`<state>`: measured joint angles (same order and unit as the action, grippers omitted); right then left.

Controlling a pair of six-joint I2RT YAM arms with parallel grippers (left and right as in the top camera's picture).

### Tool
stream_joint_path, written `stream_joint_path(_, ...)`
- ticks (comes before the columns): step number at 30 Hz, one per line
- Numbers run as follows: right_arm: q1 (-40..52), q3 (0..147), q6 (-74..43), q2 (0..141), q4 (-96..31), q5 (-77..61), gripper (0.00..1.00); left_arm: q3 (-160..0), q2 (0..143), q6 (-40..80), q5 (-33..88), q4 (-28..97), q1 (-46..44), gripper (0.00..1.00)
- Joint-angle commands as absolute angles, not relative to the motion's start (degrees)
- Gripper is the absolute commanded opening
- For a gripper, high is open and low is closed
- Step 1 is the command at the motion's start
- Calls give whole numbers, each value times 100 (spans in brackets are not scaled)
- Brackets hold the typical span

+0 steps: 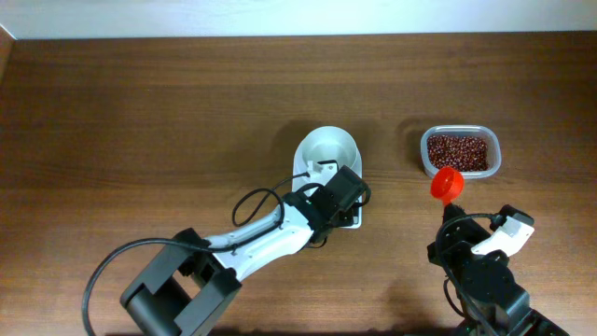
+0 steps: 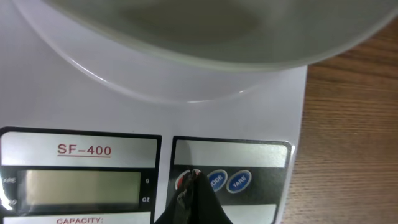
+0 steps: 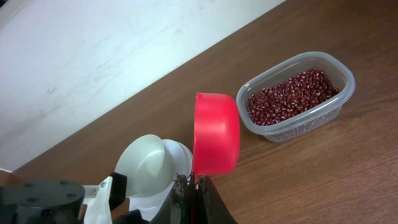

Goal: Scoop and weigh 50g on scale

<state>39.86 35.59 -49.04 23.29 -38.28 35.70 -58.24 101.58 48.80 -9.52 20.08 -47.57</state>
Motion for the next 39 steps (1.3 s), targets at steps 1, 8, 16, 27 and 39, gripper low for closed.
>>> stream_joint_path(1, 4005, 3592, -4842, 2292, -3811, 3695, 4, -5837, 10418, 4814, -1033, 1898, -4775, 0)
stream_joint_path(8, 4005, 3592, -4842, 2292, -3809, 3695, 4, -5837, 10447, 4814, -1035, 1850, -4775, 0)
stream_joint_path(16, 4005, 3592, -4842, 2292, -3811, 3695, 4, -5837, 10447, 5028, -1035, 2112, -4775, 0)
stream_joint_path(27, 4007, 3592, -4845, 2292, -3811, 3693, 4, -5940, 10374, 5022, -904, 2303, -4746, 0)
stream_joint_path(39, 4007, 3592, -4847, 2292, -3785, 3966, 4, -6235, 8171, 3997, -2067, 3667, -4491, 1)
